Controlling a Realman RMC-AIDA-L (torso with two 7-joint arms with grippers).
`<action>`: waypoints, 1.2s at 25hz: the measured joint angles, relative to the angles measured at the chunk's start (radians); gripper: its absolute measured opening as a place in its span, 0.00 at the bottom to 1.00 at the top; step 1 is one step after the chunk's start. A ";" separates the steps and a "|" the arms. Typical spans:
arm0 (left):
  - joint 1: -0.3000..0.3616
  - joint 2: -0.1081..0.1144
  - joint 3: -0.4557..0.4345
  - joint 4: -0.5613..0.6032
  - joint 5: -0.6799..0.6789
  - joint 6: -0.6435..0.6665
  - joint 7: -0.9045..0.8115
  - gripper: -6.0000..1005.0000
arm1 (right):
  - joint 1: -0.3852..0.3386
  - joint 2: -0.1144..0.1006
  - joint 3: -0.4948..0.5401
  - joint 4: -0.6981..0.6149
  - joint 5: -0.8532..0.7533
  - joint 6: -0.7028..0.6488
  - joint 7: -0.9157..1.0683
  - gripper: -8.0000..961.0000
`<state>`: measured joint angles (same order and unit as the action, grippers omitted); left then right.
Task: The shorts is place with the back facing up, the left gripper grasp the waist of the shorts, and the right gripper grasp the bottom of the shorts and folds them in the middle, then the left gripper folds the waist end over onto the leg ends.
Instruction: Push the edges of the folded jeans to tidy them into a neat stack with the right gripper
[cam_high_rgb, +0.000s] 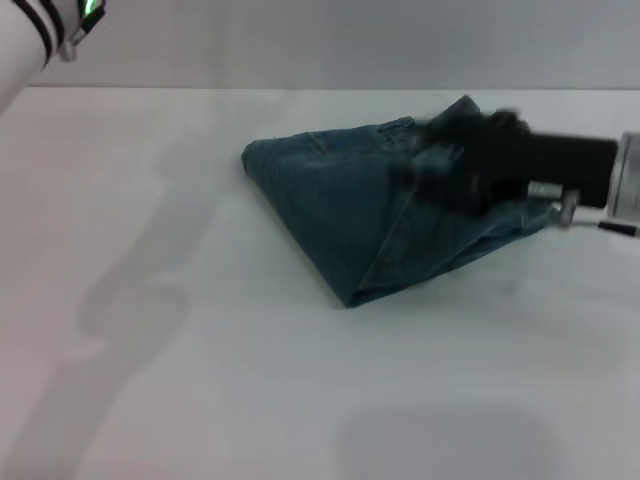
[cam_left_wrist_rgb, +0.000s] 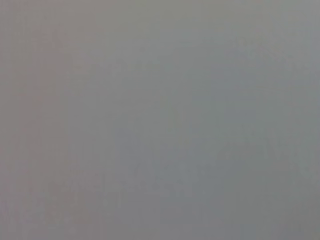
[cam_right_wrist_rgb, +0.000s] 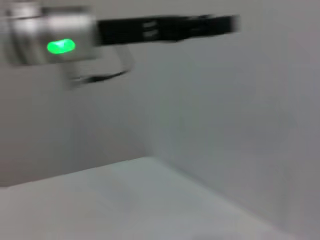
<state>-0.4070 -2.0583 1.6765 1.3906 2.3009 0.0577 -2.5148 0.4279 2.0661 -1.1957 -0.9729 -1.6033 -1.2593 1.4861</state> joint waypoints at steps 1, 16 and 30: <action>0.020 0.000 -0.007 0.004 0.000 -0.010 0.000 0.86 | 0.009 -0.001 0.000 -0.010 -0.035 -0.038 0.024 0.57; 0.036 -0.002 -0.008 -0.031 -0.001 -0.007 -0.003 0.86 | 0.301 0.000 -0.018 0.039 -0.558 -0.212 0.394 0.57; 0.047 -0.003 0.002 -0.092 -0.044 -0.011 -0.004 0.86 | 0.482 0.001 -0.064 0.258 -0.667 -0.217 0.421 0.57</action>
<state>-0.3598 -2.0616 1.6781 1.2984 2.2573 0.0466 -2.5189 0.9096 2.0675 -1.2597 -0.7144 -2.2703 -1.4764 1.9073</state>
